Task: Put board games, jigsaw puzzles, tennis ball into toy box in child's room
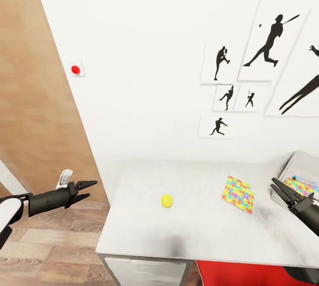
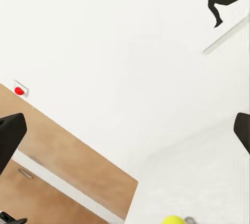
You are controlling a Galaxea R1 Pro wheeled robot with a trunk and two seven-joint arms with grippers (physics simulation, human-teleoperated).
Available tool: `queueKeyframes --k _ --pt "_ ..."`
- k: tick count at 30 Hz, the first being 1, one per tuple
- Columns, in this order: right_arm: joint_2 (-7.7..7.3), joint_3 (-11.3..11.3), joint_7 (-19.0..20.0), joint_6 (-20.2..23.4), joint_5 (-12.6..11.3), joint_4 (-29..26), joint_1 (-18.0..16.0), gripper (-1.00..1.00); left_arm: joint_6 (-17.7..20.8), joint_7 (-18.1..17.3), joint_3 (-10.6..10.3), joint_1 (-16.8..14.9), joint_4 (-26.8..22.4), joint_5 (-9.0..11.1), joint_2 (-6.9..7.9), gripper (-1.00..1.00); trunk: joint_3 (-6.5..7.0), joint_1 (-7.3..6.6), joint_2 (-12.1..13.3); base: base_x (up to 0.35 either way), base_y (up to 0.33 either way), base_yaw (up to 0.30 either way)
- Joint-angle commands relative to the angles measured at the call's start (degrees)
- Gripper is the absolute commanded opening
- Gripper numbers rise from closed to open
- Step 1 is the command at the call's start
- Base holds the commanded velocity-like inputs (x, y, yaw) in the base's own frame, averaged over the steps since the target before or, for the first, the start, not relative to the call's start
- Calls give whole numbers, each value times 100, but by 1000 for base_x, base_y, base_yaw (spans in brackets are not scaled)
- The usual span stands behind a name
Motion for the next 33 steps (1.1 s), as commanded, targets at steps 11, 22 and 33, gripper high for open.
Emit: queueKeyframes --k 11,22,33 --pt "0 4 13 4 -5 -17 -8 100 20 -67 7 -3 0 -58 1 100 11 4 -12 12 59 -269" --pt "0 1 13 3 -5 -19 -8 100 20 -66 7 -3 0 -58 1 100 22 4 -12 126 51 -152" --pt "4 7 12 -6 -5 -28 -8 100 20 -64 7 -3 0 -61 1 100 22 4 -12 149 3 -3"
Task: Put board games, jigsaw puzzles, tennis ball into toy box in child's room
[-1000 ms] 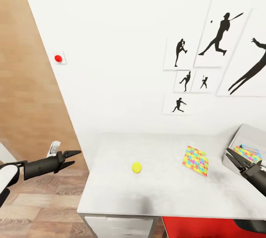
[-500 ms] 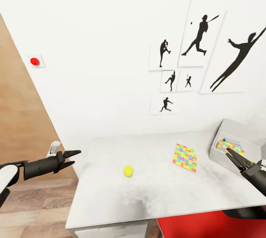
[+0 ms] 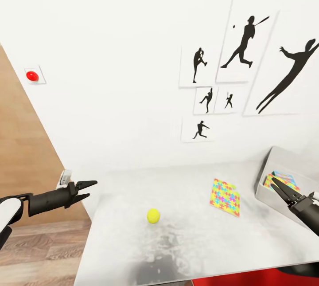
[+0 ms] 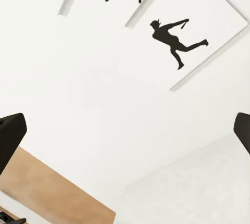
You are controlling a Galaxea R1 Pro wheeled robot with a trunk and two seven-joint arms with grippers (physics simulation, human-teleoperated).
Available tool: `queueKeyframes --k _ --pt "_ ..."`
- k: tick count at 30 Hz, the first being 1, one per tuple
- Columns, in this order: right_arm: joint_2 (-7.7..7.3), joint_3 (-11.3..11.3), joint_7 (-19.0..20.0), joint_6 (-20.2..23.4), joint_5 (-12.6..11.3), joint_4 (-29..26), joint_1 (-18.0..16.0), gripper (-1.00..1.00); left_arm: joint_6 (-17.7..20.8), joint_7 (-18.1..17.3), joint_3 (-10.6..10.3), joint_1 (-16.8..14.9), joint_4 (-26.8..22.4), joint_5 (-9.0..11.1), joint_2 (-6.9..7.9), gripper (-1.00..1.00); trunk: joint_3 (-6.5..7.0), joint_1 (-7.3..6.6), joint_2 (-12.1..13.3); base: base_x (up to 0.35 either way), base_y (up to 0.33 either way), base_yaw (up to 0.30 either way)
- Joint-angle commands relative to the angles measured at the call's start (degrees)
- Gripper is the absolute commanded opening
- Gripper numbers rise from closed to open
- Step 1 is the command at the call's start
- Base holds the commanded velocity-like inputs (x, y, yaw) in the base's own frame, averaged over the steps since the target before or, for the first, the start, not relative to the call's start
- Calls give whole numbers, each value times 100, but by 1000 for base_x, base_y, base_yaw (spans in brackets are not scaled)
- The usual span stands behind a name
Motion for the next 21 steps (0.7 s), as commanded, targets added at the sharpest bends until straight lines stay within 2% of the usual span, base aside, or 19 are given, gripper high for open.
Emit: queueKeyframes --k 1,14,17,21 --pt "0 -3 10 28 -6 0 -6 100 21 -59 5 -6 1 -61 0 100 -12 4 -12 72 0 0" --pt "11 56 -12 19 8 -19 -6 100 21 -60 -2 -6 1 -55 0 100 -12 4 -12 28 0 0" --pt "11 248 -177 36 13 -29 -6 100 21 -61 -3 -6 1 -55 0 100 -12 4 -12 0 0 0" --pt "-10 882 -1151 124 -16 -34 -32 100 21 -61 -9 -6 -8 -50 -8 100 -12 4 -12 0 0 0"
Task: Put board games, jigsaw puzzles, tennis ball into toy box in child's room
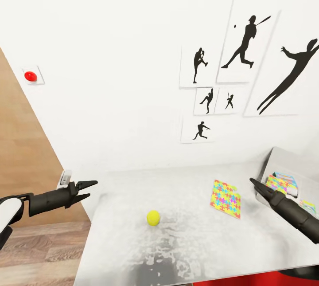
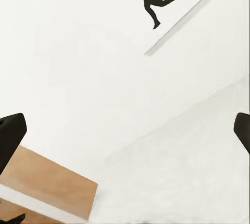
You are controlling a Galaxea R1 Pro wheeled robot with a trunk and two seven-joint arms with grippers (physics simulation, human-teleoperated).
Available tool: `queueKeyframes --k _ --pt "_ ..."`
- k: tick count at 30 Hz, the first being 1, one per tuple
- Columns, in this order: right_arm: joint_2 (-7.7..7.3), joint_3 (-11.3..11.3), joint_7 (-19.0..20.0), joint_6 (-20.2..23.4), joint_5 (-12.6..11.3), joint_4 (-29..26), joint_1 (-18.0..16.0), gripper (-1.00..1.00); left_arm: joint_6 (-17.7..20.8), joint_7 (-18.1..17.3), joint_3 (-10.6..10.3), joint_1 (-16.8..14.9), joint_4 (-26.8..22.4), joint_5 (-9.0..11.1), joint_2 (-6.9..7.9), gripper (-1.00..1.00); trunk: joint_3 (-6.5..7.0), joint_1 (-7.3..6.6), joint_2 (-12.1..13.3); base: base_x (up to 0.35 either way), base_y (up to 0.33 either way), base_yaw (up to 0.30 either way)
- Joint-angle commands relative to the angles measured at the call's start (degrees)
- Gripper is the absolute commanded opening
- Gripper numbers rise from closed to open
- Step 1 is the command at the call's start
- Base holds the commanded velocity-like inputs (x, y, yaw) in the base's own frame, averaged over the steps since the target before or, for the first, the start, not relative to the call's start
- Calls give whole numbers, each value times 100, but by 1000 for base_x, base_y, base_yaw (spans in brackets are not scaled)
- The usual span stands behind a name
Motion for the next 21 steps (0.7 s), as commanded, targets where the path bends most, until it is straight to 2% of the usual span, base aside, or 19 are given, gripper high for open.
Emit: queueKeyframes --k 1,4,5,8,9,11,12,14,16,18,21 --pt "-11 236 -454 104 -21 2 -104 100 21 -57 -2 -5 -5 -58 -5 100 -12 3 -13 0 0 0" --pt "7 1007 -2100 549 -60 58 -937 100 21 -58 -37 -5 -19 -56 -17 100 -12 3 -13 0 0 0" --pt "11 1134 -2378 619 -64 99 -1096 100 21 -59 -39 -5 -20 -56 -17 100 -12 3 -13 0 0 0" --pt "37 1771 -3841 816 -89 602 -2016 100 21 -59 -47 -5 -23 -56 -14 100 -12 3 -13 0 0 0" --pt "52 1852 -4035 830 -89 723 -2167 100 21 -59 -48 -5 -24 -56 -13 100 -12 3 -13 0 0 0" --pt "148 2084 -4681 861 -72 1354 -2737 100 21 -60 -49 -5 -24 -52 -11 100 -12 3 -13 0 0 0" --pt "174 2122 -4822 864 -61 1541 -2871 100 21 -60 -49 -5 -24 -51 -11 100 -12 3 -13 0 0 0" --pt "272 2220 -5354 867 -17 2314 -3378 100 21 -60 -50 -5 -24 -47 -10 100 -12 3 -13 0 0 0" --pt "362 2278 -5770 817 7 2910 -3738 100 21 -60 -50 -5 -28 -43 -10 100 -12 3 -13 0 0 0" --pt "458 2444 -6513 517 20 3870 -4272 100 21 -64 -47 -5 -32 -40 -8 100 -12 3 -13 0 0 0" --pt "494 2631 -6977 233 26 4559 -4620 100 21 -67 -38 -5 -33 -39 -3 100 -12 3 -13 0 0 0"
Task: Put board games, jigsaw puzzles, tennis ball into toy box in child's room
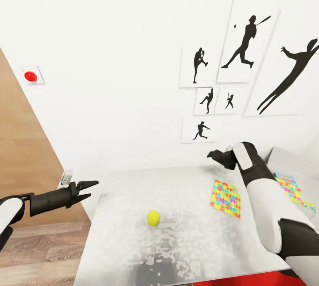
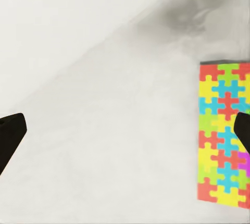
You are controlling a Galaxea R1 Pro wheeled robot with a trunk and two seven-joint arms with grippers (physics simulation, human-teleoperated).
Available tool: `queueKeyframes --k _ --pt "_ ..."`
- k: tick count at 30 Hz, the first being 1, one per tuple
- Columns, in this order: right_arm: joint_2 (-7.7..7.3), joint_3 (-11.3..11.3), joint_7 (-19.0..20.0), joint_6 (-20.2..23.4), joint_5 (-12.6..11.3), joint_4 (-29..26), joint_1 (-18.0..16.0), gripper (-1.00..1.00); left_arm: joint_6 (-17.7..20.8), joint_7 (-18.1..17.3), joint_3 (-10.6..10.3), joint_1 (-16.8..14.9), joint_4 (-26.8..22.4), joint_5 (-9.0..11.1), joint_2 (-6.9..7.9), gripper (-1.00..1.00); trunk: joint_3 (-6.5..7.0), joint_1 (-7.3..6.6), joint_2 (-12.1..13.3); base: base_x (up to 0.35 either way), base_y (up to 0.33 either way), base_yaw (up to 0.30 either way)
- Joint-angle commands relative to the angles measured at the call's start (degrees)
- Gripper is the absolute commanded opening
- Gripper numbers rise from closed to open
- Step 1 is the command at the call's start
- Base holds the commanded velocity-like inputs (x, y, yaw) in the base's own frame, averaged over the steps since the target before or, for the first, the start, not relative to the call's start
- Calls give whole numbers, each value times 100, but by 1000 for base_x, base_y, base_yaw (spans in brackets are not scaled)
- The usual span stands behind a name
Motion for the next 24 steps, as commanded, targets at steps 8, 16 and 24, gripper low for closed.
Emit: queueKeyframes --k 8,16,24 --pt "-14 600 -301 -236 -52 385 -201 100 20 -63 11 -5 -13 -40 6 100 -13 3 -13 0 0 0" --pt "-19 780 -318 -421 -50 400 -187 100 20 -1459 26 354 -391 -20 181 100 -13 3 -13 0 0 0" --pt "-50 791 -325 -453 -45 399 -179 100 20 -3330 29 542 -462 -145 456 100 -13 3 -13 0 0 0"
